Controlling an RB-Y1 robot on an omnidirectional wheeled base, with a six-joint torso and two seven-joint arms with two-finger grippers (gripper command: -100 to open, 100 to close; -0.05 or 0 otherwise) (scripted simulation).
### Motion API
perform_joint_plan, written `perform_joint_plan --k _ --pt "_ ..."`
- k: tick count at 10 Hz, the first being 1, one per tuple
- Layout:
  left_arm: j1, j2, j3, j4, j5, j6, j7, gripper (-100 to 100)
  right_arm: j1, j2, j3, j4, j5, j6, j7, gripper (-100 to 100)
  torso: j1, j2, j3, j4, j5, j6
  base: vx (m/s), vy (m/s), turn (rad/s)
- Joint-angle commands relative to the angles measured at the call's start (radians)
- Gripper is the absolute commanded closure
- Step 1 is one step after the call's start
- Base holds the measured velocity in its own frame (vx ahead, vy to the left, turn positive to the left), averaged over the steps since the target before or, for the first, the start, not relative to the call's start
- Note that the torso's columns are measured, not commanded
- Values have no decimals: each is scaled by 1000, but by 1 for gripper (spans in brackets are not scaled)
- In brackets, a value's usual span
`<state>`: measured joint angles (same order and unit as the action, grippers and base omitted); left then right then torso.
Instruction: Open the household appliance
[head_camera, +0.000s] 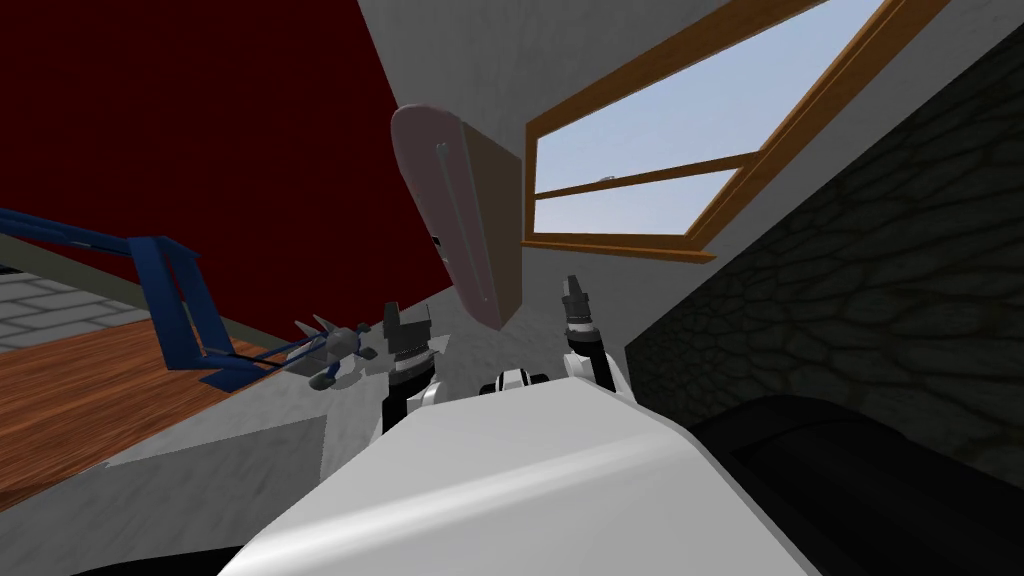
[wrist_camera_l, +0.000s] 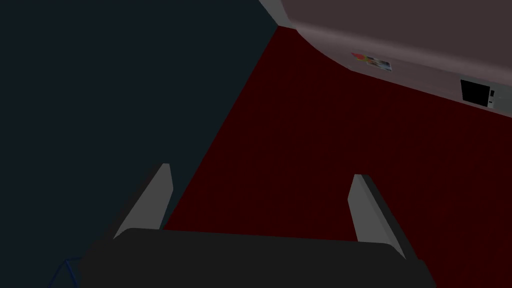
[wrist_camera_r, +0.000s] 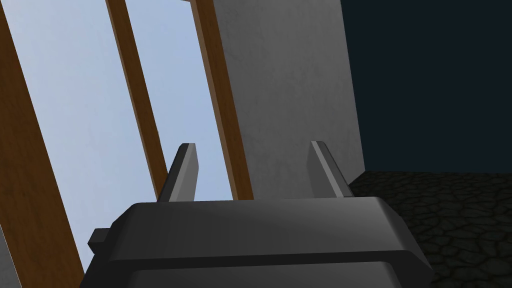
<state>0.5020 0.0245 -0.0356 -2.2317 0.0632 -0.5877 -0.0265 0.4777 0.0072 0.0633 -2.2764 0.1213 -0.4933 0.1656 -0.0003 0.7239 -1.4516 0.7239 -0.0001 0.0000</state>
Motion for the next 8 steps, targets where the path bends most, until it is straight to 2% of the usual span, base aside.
perform_joint_plan --k 1,3,6,8 --pt "-5 52 4 14 9 5 5 -100 0 0 0 0 0 0 0 0 0 8 -20 9 0 0 82 -27 18" --pt "-15 97 14 43 28 13 15 -100 0 0 0 0 0 0 0 0 0 11 -26 13 0 0 119 -49 35" --pt "-32 124 30 92 58 28 31 -100 0 0 0 0 0 0 0 0 -1 13 -25 14 0 0 188 -81 45" --pt "-46 125 42 128 82 39 44 -100 0 0 0 0 0 0 0 0 1 12 -25 14 0 0 245 -89 54"
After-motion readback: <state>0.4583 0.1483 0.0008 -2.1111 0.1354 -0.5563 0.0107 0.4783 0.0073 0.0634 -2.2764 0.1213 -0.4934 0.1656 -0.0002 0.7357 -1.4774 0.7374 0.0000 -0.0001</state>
